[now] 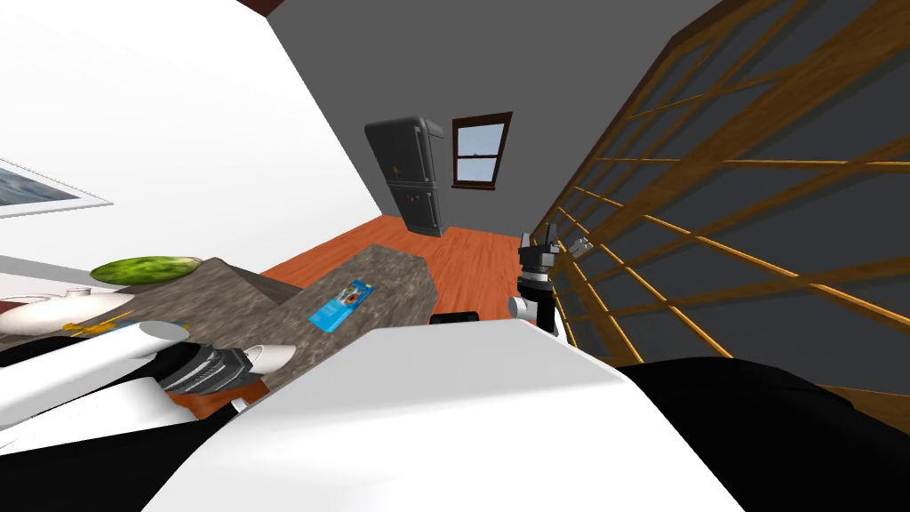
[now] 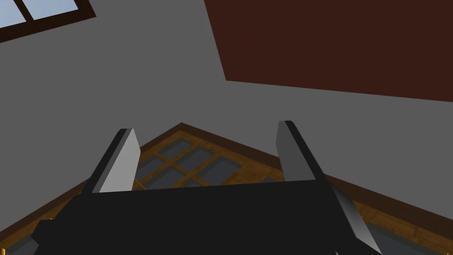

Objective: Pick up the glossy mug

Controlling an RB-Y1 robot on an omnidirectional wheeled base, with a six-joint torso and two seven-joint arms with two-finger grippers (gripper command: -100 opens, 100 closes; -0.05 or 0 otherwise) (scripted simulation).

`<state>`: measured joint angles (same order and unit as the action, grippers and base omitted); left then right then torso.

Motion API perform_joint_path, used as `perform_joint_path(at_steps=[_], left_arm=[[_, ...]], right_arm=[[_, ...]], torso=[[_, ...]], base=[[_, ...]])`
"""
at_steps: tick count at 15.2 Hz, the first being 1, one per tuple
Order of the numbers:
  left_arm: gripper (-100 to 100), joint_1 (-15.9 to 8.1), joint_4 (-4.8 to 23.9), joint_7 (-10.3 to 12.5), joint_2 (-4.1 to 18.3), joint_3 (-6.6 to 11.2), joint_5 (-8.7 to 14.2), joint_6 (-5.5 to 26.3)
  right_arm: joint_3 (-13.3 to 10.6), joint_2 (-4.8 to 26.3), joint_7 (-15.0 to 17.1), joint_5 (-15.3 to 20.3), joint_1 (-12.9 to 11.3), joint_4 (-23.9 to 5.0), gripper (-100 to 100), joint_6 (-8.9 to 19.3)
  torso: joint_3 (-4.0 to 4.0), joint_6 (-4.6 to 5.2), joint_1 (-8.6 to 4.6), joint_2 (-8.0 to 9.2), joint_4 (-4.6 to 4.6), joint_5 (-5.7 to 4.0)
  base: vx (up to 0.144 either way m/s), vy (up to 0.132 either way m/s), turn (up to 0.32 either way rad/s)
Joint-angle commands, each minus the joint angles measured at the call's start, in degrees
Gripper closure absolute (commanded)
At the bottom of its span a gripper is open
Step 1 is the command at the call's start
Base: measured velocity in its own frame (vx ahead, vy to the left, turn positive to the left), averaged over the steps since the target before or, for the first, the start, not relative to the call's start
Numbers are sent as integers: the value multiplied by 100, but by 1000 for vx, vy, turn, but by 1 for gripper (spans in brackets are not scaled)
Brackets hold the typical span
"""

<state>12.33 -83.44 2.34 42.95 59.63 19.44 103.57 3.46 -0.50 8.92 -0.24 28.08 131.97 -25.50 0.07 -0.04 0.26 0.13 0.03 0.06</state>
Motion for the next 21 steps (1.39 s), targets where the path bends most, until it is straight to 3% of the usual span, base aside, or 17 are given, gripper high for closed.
perform_joint_path(at_steps=[1, 5, 6, 10, 12, 13, 14, 18, 21], left_arm=[[-100, 6, 123, 28, 68, 71, 62, 277], [-100, 22, 233, 58, 133, 147, 130, 567], [-100, 17, 209, 51, 118, 128, 114, 488], [-100, 38, 677, 71, 206, -31, 190, 82], [-100, 44, 810, 76, 232, -78, 211, -42], [-100, 35, 745, 67, 223, -48, 195, 39], [100, 37, 766, 66, 227, -54, 199, 9], [100, 37, 769, 70, 224, -51, 202, 16], [100, 29, 477, 64, 168, 38, 158, 268]], right_arm=[[0, 0, 0, 0, 0, 0, 0, 0], [0, 0, 0, 0, 0, 0, 0, 0], [0, 0, 0, 0, 0, 0, 0, 0], [-1, -1, 0, 0, 0, 0, 0, 0], [-1, -1, 0, 0, 0, 0, 0, 0], [-1, -1, 0, 0, 0, 0, 0, 0], [-1, -1, 0, 0, 0, 0, 0, 0], [-1, -1, 0, 0, 0, 0, 0, 0], [0, 0, 0, 0, 0, 0, 0, 0]], torso=[[0, 0, 0, 0, 0, 0], [-2, 2, -1, -3, -1, -1], [-2, 1, 0, -4, -1, 0], [-1, 1, -26, -1, 0, -5], [0, 1, -32, 0, 0, -7], [0, 0, -33, 0, 0, -7], [0, 0, -31, 0, 0, -8], [-3, 4, -21, -5, -2, -5], [-4, 4, -19, -7, -2, -9]], base=[[-1, 45, -65], [1, 49, -76], [0, 30, -18], [-6, -14, -15], [-10, -27, -12], [-6, -15, -2], [-2, -5, 1], [0, 0, 0], [6, 15, 10]])
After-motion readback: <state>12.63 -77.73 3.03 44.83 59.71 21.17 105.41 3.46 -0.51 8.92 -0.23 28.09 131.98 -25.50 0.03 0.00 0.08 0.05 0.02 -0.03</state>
